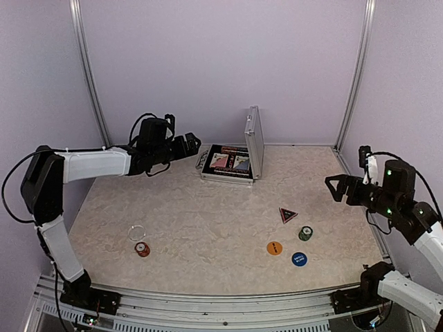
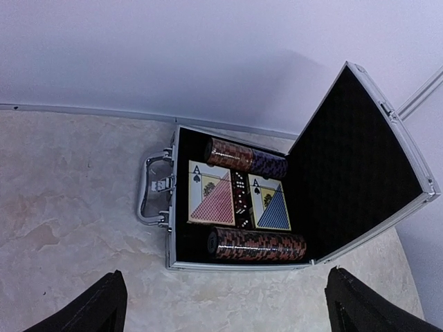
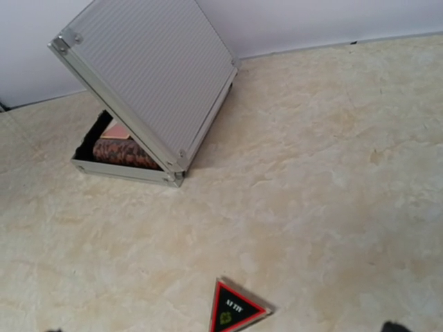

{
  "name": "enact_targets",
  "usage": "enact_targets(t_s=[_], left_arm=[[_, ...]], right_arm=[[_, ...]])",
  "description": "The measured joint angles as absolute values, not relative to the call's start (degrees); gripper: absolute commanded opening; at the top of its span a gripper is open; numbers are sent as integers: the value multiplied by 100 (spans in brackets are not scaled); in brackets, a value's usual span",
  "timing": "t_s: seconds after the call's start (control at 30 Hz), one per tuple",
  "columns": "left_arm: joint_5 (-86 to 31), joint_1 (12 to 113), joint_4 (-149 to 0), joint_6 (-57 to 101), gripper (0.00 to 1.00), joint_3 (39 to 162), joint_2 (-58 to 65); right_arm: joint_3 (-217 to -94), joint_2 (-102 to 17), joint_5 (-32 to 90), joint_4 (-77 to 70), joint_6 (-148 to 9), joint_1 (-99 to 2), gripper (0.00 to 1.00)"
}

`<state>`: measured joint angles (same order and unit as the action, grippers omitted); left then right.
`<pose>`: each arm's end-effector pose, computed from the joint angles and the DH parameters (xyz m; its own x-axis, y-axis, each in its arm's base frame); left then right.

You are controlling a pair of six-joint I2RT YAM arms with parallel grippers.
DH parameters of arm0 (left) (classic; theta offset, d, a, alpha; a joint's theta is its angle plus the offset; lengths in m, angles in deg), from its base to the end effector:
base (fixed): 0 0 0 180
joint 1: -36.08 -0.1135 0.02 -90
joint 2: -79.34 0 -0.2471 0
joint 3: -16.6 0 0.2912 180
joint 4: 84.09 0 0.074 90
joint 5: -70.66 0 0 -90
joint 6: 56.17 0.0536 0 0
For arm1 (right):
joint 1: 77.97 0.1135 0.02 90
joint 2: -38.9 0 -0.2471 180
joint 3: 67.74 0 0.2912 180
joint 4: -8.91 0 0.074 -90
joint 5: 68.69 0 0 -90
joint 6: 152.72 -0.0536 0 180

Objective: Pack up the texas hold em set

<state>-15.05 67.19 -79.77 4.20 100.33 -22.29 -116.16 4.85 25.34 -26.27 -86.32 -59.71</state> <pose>0.4001 -0.2368 0.2178 -0.5069 -0.2700 -0.8187 0.2363 0.8698 -0.4331 0.2044 0.0714 0.2788 -0.4593 0.2690 -0.8466 -0.2085 0.8938 0.3971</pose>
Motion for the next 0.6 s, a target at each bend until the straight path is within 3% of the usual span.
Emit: enact_targets(t_s=[0.6], left_arm=[[-2882,6275,-8478,566,96,11806,-4469]], right_arm=[[-11533,488,2543,-2630,-8617,-5971,100]])
